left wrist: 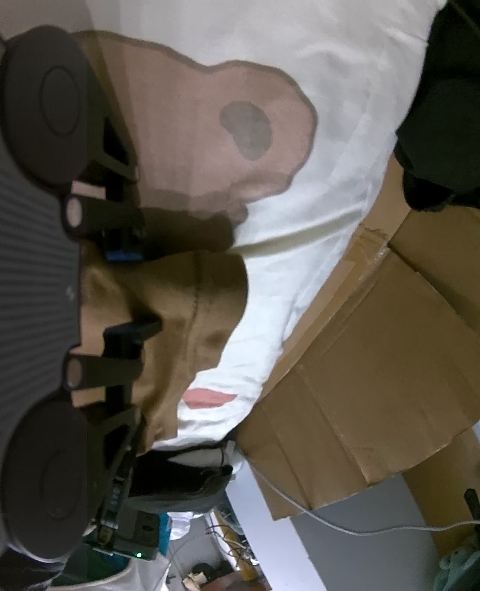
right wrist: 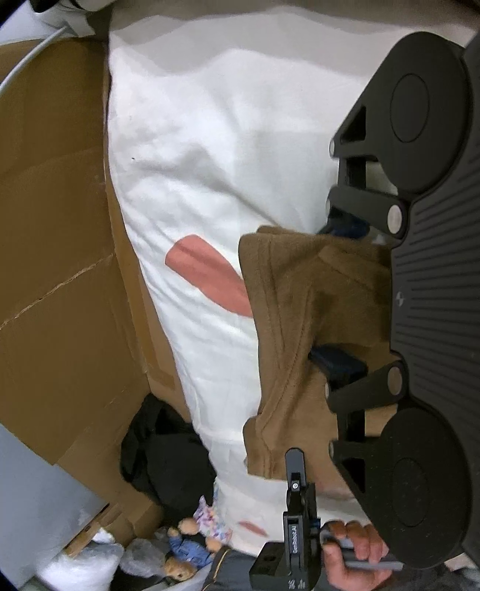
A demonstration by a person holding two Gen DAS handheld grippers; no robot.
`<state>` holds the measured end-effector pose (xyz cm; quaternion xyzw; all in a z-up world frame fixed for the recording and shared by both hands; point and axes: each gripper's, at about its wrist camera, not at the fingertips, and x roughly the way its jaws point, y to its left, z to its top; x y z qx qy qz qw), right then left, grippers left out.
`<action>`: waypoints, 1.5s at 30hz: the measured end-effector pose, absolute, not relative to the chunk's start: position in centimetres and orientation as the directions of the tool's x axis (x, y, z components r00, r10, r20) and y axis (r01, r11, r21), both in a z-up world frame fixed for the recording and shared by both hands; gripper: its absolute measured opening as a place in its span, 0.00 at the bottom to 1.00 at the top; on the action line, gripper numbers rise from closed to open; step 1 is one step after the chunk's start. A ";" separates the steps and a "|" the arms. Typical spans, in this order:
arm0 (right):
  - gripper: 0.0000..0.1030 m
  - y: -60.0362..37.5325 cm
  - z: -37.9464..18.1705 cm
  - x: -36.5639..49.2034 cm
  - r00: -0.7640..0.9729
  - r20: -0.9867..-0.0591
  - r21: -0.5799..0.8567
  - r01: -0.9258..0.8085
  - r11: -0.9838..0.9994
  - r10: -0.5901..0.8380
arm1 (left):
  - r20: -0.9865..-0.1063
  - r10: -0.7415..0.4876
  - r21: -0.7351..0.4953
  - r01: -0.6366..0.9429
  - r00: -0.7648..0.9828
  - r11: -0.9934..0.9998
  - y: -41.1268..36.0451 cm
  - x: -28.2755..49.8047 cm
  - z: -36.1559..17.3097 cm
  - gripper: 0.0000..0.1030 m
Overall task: Fold clothes
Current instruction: 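Close both tools on the end of the folded brown shirt, then lift the folded brown shirt off the duvet with both tools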
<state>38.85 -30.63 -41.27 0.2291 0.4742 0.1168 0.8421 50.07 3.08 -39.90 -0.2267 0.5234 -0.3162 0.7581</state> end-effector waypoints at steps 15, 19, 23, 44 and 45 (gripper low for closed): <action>0.42 -30.2 -41.4 39.3 0.505 -0.745 0.488 -0.034 0.872 0.437 | -0.655 -0.723 -0.668 0.281 0.220 0.690 2.0 50.4 -40.1 0.16; 0.26 -29.6 -41.1 39.3 0.491 -0.761 0.458 -0.056 0.887 0.423 | -0.679 -0.698 -0.598 0.382 0.225 0.705 0.9 49.8 -38.9 0.10; 0.20 -29.0 -40.3 39.2 0.481 -0.772 0.430 -0.086 0.899 0.416 | -0.691 -0.683 -0.571 0.401 0.237 0.716 0.8 49.5 -38.0 0.09; 0.19 -27.9 -31.3 33.3 0.545 -0.702 0.412 -0.216 0.885 0.459 | -0.686 -0.678 -0.516 0.480 0.265 0.710 1.9 42.5 -29.8 0.10; 0.19 -27.8 -30.9 32.8 0.549 -0.697 0.412 -0.219 0.884 0.461 | -0.688 -0.675 -0.510 0.483 0.268 0.712 2.0 41.8 -29.4 0.10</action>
